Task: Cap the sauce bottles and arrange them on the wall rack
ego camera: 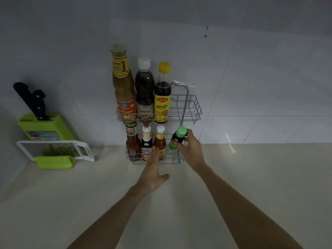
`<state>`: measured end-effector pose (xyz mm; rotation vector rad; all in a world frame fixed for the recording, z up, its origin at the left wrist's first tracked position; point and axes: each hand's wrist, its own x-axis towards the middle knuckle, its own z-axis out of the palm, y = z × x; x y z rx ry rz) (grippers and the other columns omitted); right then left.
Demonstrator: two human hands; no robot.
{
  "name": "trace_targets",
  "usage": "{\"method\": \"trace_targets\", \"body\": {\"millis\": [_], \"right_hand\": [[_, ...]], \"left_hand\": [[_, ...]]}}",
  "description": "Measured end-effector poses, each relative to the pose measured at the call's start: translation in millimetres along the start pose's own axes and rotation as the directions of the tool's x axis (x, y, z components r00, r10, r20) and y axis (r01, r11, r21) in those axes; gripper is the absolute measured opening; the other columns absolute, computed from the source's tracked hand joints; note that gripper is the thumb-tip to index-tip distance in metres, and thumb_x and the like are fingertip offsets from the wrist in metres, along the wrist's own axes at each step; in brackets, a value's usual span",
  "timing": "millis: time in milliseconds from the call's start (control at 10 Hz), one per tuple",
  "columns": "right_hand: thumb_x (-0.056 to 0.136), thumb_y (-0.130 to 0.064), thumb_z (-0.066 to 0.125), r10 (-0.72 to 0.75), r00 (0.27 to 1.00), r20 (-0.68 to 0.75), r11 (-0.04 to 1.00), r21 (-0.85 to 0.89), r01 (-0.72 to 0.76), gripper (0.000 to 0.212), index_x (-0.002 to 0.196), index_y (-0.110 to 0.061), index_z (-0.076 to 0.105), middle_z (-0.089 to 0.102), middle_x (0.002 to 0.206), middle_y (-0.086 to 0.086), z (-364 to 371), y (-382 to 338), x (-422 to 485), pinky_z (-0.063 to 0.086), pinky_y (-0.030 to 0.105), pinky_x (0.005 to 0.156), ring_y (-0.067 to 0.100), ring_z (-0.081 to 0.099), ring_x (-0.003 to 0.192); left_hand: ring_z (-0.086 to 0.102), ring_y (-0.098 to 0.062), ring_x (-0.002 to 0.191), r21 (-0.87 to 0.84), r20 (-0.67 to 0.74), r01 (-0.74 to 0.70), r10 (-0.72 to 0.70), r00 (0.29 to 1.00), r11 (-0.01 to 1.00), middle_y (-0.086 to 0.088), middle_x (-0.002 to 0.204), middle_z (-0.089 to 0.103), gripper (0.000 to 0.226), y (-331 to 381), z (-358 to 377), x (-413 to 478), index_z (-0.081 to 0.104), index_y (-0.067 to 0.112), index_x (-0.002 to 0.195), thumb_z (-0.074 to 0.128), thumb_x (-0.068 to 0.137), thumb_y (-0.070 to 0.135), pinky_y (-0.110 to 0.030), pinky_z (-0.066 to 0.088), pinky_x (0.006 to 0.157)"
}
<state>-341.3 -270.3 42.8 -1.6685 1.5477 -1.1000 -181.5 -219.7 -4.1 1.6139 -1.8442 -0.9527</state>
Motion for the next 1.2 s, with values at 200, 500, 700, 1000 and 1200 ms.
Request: {"method": "trace_targets", "body": {"millis": [200, 500, 700, 1000, 1200], "right_hand": [[0.084, -0.011, 0.067, -0.004, 0.993, 0.116, 0.994, -0.111, 0.017, 0.033, 0.111, -0.013, 0.048, 0.063, 0.11, 0.009, 17.5, 22.9, 24.6, 0.052, 0.039, 0.084, 0.025, 0.061, 0.103], [0.083, -0.003, 0.064, 0.096, 0.954, 0.283, 0.979, -0.199, -0.04, 0.041, 0.117, -0.011, 0.043, 0.064, 0.11, 0.012, 30.6, 44.5, 37.8, 0.049, 0.036, 0.084, 0.027, 0.061, 0.101], [0.085, 0.0, 0.06, 0.11, 0.941, 0.319, 0.97, -0.241, -0.032, 0.044, 0.121, -0.012, 0.038, 0.063, 0.11, 0.012, 32.3, 49.3, 37.7, 0.048, 0.037, 0.086, 0.031, 0.06, 0.105], [0.077, 0.001, 0.059, 0.179, 0.953, 0.244, 0.949, -0.299, -0.101, 0.09, 0.151, -0.012, 0.01, 0.032, 0.153, 0.01, 30.5, 51.0, 6.0, 0.034, 0.041, 0.111, 0.031, 0.031, 0.139], [0.081, -0.023, 0.062, 0.063, 0.981, 0.182, 0.906, -0.424, 0.02, 0.062, 0.136, -0.009, 0.037, 0.047, 0.133, 0.014, 25.0, 36.8, -22.6, 0.039, 0.042, 0.101, 0.033, 0.043, 0.122]], "left_hand": [[-0.008, -0.013, 0.147, -0.025, 0.012, -0.007, 0.007, 1.0, 1.0, 0.004, 0.16, -0.011, 0.113, -11.4, 4.9, 13.0, -0.011, 0.023, 0.15, 0.074, 0.077, 0.028, -0.03, 0.01, 0.12], [-0.007, -0.012, 0.148, -0.003, 0.039, 0.008, -0.007, 0.999, 1.0, 0.005, 0.16, -0.01, 0.108, -25.7, 6.8, 17.9, -0.008, 0.022, 0.15, 0.073, 0.079, 0.03, -0.028, 0.01, 0.12], [-0.012, -0.009, 0.146, 0.017, 0.044, 0.008, -0.009, 0.999, 1.0, 0.008, 0.159, -0.012, 0.108, -30.3, 9.8, 16.7, -0.008, 0.02, 0.15, 0.072, 0.08, 0.029, -0.02, 0.004, 0.113], [-0.011, -0.014, 0.147, 0.09, 0.129, -0.006, -0.006, 0.992, 0.996, 0.002, 0.16, -0.012, 0.095, -25.4, -6.5, 14.8, -0.007, 0.022, 0.151, 0.05, 0.082, -0.011, -0.023, 0.005, 0.116], [0.024, -0.028, 0.144, 0.239, -0.021, 0.061, -0.057, 0.998, 0.969, -0.008, 0.158, 0.021, 0.073, -26.5, -23.7, 0.0, 0.025, 0.018, 0.148, 0.044, 0.082, -0.007, -0.035, 0.026, 0.117]]}}
